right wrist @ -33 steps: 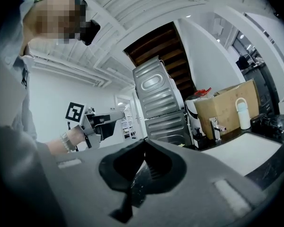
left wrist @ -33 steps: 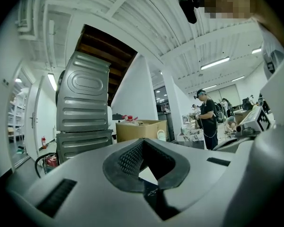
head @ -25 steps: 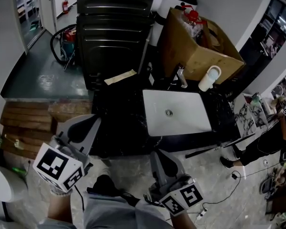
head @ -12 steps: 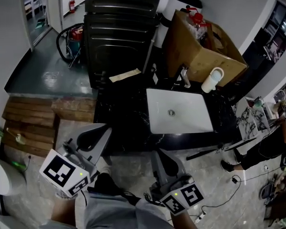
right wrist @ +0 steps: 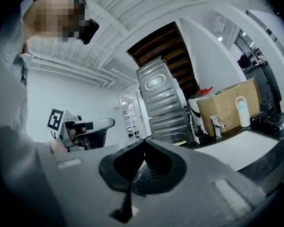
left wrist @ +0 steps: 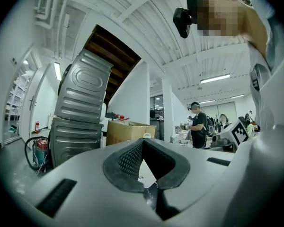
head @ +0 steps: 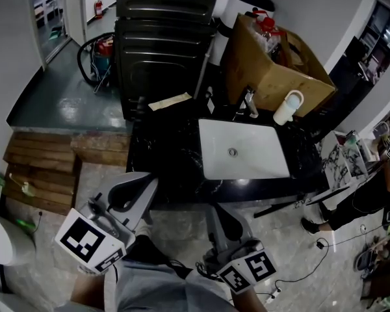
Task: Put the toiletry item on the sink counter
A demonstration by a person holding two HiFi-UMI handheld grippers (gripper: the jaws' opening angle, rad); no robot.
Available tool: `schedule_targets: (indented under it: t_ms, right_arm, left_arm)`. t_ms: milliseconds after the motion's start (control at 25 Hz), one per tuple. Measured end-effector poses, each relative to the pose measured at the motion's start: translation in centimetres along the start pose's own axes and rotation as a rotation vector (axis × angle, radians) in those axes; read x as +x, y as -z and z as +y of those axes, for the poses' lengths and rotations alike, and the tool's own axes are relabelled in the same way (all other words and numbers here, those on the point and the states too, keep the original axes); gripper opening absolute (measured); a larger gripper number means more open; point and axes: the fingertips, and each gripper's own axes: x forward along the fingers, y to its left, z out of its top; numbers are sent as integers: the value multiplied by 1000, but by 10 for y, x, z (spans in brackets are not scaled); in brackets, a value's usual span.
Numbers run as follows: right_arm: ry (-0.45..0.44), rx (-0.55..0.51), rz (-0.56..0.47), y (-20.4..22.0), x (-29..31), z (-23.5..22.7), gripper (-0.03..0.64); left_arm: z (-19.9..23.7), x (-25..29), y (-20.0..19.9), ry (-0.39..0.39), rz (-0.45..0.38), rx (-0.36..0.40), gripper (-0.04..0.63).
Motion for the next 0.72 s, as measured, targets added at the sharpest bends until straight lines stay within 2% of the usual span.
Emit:
schedule_targets:
  t_ms: [720]
  right_arm:
    - [-28, -28, -3, -3, -8, 5, -2]
  left_arm:
    - [-18, 3, 1, 31, -10, -30, 5]
